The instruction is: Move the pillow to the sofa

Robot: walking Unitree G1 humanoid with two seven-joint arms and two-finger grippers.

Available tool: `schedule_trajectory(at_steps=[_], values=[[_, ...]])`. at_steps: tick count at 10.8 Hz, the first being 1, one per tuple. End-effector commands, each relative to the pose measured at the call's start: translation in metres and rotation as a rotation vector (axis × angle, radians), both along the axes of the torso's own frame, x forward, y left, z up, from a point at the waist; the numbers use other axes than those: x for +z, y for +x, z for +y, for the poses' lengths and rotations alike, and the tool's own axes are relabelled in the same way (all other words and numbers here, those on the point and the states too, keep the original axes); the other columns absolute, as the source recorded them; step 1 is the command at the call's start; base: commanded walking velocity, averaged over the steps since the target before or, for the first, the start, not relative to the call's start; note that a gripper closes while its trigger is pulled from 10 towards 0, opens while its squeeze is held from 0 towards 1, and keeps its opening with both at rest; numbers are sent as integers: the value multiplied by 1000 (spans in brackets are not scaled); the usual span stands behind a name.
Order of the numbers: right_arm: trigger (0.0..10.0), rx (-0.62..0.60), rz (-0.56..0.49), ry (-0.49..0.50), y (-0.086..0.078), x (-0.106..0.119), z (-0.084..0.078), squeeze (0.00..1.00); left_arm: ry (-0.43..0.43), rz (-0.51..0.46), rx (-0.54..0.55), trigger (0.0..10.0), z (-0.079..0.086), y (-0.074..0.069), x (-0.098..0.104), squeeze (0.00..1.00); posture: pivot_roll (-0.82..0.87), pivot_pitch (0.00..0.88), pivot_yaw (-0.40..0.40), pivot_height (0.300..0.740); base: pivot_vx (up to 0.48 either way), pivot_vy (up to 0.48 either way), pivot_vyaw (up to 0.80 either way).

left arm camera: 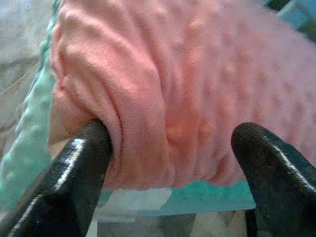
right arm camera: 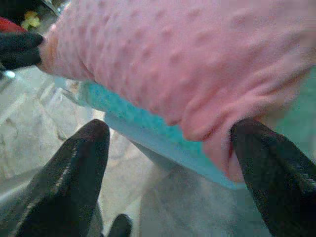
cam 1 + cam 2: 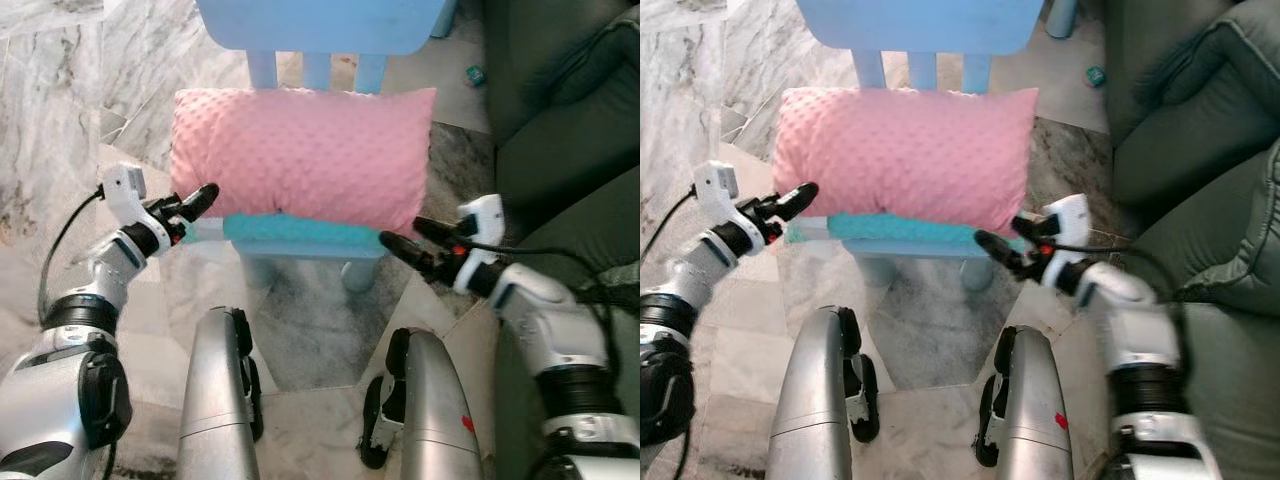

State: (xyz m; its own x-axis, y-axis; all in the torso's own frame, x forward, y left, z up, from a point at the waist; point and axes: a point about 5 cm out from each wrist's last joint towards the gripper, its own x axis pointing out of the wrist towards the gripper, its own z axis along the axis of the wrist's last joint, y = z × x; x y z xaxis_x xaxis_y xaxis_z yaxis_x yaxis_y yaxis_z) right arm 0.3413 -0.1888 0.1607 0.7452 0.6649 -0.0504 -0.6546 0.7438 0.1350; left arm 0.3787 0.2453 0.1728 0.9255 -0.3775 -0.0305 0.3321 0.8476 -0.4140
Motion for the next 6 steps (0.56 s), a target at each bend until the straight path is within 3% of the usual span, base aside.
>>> schedule_trajectory(at_steps=[1, 3, 6], values=[[10000, -16, 3, -2, -1, 0, -10, 1000, 33, -7, 8, 10000, 11, -4, 2, 1000, -77, 432, -1, 571, 0, 0, 0], [10000, -40, -34, -10, 4, 13, -18, 1000, 36, -60, 55, 10000, 17, 0, 19, 1000, -75, 431, 0, 571, 0, 0, 0], [10000, -67, -62, -49, 8, 17, -24, 1000, 44, -111, 42, 10000, 12, 4, 36, 1000, -71, 431, 9, 571, 0, 0, 0]])
